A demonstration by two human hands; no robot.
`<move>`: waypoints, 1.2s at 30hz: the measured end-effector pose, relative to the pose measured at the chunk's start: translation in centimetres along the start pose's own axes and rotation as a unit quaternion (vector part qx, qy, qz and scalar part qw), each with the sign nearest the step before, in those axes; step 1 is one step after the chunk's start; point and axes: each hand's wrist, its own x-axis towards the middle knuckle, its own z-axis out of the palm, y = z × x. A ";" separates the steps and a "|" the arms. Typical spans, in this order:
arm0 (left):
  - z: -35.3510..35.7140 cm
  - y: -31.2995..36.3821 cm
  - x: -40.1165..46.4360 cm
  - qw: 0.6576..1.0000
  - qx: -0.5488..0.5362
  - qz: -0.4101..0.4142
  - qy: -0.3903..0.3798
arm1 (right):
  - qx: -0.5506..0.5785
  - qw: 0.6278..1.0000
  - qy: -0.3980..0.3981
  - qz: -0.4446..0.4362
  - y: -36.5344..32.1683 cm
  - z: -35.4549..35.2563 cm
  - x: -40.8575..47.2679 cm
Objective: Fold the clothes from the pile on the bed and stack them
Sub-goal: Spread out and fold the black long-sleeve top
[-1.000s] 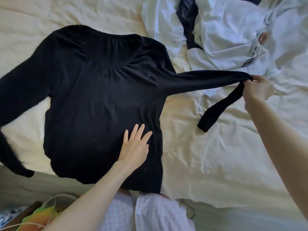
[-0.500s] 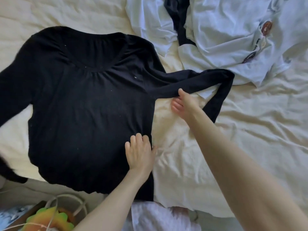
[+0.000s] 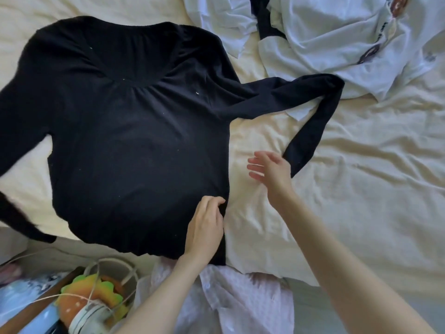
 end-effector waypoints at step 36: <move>-1.8 -7.3 -6.9 0.906 0.335 0.162 -0.203 | -0.202 0.965 0.061 -0.155 13.9 -4.4 -8.3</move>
